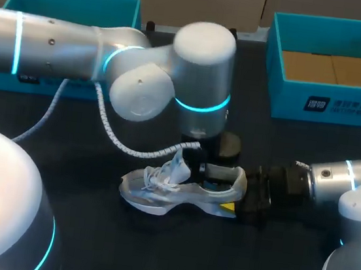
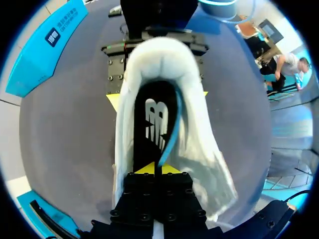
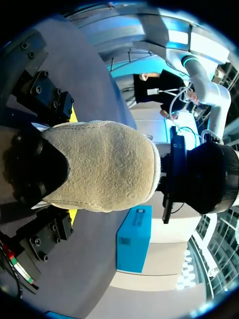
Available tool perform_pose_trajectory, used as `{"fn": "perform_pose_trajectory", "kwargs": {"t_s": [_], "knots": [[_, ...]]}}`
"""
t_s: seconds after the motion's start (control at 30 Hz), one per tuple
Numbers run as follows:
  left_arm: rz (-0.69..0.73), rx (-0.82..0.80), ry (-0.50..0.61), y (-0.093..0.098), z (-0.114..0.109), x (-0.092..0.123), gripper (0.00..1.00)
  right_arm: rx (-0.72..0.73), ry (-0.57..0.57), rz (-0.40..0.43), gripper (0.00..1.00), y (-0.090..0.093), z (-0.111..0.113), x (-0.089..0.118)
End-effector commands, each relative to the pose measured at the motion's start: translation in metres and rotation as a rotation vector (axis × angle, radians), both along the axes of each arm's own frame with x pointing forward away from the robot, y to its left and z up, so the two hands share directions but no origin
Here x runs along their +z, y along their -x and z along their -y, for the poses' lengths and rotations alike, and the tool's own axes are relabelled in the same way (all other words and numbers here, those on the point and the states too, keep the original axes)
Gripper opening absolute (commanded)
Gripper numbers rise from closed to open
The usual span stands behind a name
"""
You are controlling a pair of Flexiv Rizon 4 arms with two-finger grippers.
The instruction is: Take the shoe out of the shoebox, open the shoe tongue, remove and reinsert the insole, then place the shoe into the shoebox
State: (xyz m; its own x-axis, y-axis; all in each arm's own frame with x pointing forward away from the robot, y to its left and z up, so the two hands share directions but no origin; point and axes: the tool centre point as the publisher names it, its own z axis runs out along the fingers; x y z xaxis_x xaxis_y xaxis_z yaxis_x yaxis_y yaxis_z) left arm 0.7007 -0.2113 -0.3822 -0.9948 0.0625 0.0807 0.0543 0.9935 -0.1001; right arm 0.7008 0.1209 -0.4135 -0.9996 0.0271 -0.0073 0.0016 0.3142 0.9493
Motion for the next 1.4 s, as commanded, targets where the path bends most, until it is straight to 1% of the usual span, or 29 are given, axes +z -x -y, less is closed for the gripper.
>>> {"fn": "perform_pose_trajectory", "kwargs": {"t_s": [0.03, 0.4, 0.67, 0.97, 1.03, 1.37, 1.4], "knots": [[-0.013, -0.012, 0.106, 0.002, -0.011, 0.016, 0.00, 0.000, 0.003, 0.001, 0.00, 0.001, -0.003, -0.002], [0.003, 0.005, 0.179, 0.006, -0.009, 0.034, 0.00, 0.000, 0.003, 0.001, 0.00, 0.001, -0.003, -0.002], [0.025, 0.090, 0.237, 0.002, -0.017, 0.042, 0.00, 0.000, 0.003, 0.001, 0.00, 0.001, -0.003, -0.002], [0.047, 0.185, 0.266, -0.003, -0.023, 0.046, 0.00, 0.000, 0.003, 0.001, 0.00, 0.001, -0.003, -0.002], [0.059, 0.215, 0.269, -0.004, -0.022, 0.047, 0.00, 0.000, 0.003, 0.001, 0.00, 0.001, -0.003, -0.002], [0.068, 0.236, 0.272, -0.005, -0.009, 0.050, 0.00, 0.000, 0.003, 0.001, 0.00, 0.001, -0.003, -0.002], [0.068, 0.236, 0.272, -0.005, -0.008, 0.050, 0.04, 0.000, 0.003, 0.001, 0.00, 0.001, -0.003, -0.002]]}}
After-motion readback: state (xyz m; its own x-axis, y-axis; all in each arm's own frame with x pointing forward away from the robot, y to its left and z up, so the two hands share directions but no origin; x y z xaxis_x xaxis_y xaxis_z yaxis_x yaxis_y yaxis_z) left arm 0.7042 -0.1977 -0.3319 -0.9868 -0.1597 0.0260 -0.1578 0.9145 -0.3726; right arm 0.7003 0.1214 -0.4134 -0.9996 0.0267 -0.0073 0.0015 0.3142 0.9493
